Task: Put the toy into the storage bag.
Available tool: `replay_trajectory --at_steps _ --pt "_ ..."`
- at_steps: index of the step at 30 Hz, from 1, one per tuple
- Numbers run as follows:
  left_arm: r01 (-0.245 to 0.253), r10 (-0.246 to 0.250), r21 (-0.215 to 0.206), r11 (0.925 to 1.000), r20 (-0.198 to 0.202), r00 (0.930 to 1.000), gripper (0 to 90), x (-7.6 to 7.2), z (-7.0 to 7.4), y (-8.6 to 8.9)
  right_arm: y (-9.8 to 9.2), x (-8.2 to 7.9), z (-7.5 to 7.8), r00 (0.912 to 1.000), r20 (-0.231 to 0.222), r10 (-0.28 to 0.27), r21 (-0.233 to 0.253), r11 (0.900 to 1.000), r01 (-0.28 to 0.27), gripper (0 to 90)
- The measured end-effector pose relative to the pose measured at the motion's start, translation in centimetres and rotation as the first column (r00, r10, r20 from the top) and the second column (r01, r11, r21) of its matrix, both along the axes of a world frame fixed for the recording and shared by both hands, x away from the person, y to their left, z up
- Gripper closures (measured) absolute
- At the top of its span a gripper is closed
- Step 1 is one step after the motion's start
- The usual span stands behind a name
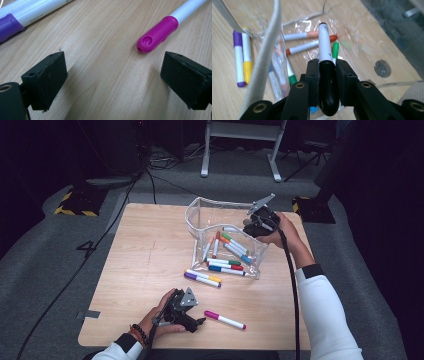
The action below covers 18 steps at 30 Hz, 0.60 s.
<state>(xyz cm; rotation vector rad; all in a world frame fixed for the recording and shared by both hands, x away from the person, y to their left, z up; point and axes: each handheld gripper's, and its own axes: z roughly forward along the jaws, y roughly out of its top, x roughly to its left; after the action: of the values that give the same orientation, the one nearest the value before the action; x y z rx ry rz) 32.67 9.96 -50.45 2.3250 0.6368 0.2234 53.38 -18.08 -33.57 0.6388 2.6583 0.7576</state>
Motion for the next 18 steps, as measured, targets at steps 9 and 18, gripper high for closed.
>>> replay_trajectory --at_steps 9,18 --pt "0.0 0.0 0.0 1.0 0.0 1.0 7.3 0.0 0.0 0.0 -0.1 -0.1 0.1 1.0 0.002 -0.009 0.001 1.0 0.009 64.2" --pt "0.002 -0.002 0.0 1.0 0.002 1.0 7.3 0.0 0.0 0.1 -2.2 -2.0 2.8 0.9927 0.094 -0.076 0.097 0.993 0.067 52.7"
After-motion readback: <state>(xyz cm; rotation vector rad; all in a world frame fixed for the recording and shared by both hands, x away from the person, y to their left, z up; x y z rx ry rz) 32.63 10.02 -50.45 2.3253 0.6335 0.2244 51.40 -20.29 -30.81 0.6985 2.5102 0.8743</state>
